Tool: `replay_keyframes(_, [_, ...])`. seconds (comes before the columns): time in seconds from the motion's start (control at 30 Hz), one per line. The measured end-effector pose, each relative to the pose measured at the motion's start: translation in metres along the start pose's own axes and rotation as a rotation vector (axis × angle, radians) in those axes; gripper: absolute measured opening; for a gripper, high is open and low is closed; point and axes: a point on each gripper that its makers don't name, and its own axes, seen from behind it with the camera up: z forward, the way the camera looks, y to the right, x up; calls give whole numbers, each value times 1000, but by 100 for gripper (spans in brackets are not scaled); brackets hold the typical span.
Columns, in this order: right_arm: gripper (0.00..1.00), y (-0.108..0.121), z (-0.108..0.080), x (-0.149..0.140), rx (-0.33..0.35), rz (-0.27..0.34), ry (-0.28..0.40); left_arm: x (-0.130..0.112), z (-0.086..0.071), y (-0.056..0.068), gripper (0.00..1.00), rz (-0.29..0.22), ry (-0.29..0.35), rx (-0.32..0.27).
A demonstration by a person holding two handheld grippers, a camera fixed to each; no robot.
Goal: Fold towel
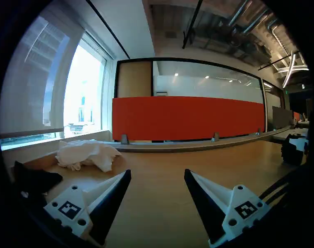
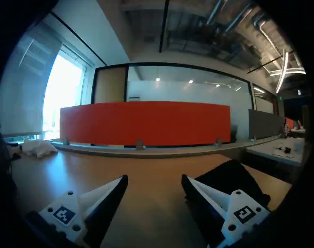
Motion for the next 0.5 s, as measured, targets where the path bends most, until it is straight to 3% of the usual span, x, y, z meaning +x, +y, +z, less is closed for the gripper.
replay_keyframes(0.5, [100,1,1,-1,0,0,0,3,0,-1,96,0,-1,0])
